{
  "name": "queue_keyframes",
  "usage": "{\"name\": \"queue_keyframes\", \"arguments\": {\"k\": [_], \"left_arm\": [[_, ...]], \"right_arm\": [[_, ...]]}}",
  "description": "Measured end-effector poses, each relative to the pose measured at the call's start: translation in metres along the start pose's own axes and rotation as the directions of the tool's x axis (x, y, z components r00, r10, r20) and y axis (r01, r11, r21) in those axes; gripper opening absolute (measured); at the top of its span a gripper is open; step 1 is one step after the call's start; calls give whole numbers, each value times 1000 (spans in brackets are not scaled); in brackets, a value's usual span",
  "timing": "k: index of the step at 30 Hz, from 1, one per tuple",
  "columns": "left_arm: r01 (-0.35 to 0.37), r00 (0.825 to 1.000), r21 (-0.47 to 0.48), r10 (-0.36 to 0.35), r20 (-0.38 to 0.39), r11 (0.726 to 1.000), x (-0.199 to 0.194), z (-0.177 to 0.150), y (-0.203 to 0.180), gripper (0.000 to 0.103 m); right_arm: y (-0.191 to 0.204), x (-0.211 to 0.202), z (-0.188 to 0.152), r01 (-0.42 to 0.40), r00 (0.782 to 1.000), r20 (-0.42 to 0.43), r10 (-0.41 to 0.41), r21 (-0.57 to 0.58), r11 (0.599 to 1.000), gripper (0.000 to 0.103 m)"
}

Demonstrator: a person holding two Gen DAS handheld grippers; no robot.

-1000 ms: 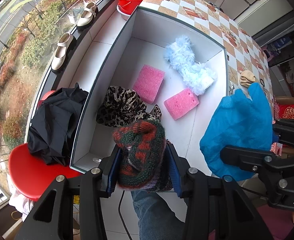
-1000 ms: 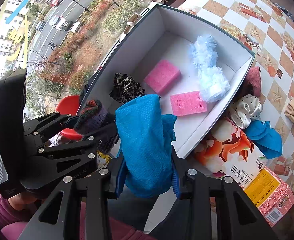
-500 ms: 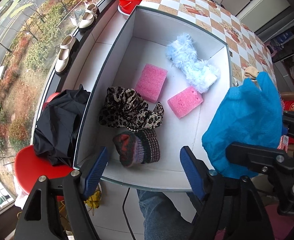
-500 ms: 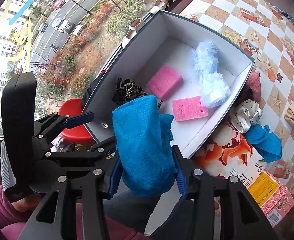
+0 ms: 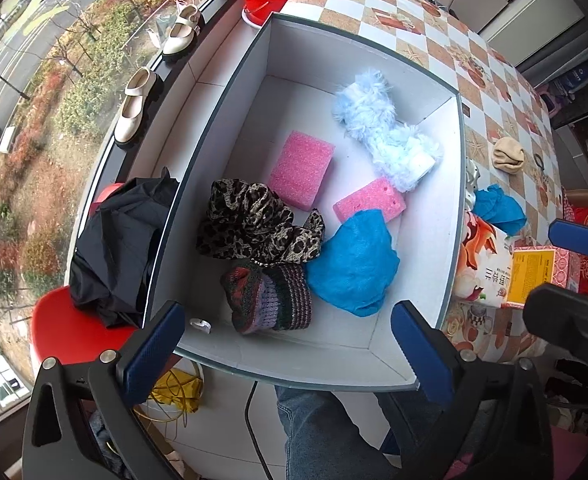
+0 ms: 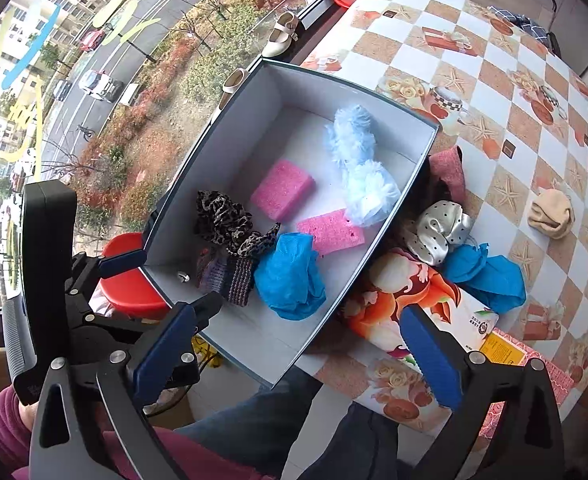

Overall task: Organize soft objects
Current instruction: 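Grasp the beige knit sock with the left tool while the right tool grasps the blue glove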

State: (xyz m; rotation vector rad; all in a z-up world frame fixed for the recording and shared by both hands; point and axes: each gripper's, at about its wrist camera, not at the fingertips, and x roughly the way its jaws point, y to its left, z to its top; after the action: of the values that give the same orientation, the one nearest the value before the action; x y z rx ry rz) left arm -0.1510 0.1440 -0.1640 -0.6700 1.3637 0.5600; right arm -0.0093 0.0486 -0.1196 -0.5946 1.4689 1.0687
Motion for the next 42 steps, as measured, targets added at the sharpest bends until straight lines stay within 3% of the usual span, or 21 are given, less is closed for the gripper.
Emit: {"name": "queue_keyframes", "arguments": {"k": [8,15,19,23,28,35,39,42], "left_arm": [[25,1000,25,-25,-6,999,-13,11,-22,103],[86,996,76,-86,-4,993,-30,32,-56,103],[101,995,146,-102,1,984,-37,45,-88,103],[94,995,219,-95,-9,971,-33,57,-123,103],[82,997,276,-77,-31,958,-24,67,-159,103],[61,997,256,-45,-65,965,-13,70,-180,103],[35,998,227,-20,-68,973,-11,69,-183,103],[18,997,199,-3,-75,980,-7,69,-184,103]], "right_arm": [[-25,-21,-9,-26,1000,20,24,70,997,103],[-71,-73,-18,-84,993,91,69,184,979,103],[-113,-103,-21,-46,990,138,10,259,965,103],[-169,-108,-29,2,991,126,-53,372,928,103],[-228,-87,-37,-1,998,62,-29,448,894,103],[-263,-20,-3,-65,991,-84,106,394,917,103],[-263,36,21,-70,963,-226,147,316,946,103],[-258,76,33,-113,926,-317,204,283,952,103]]}}
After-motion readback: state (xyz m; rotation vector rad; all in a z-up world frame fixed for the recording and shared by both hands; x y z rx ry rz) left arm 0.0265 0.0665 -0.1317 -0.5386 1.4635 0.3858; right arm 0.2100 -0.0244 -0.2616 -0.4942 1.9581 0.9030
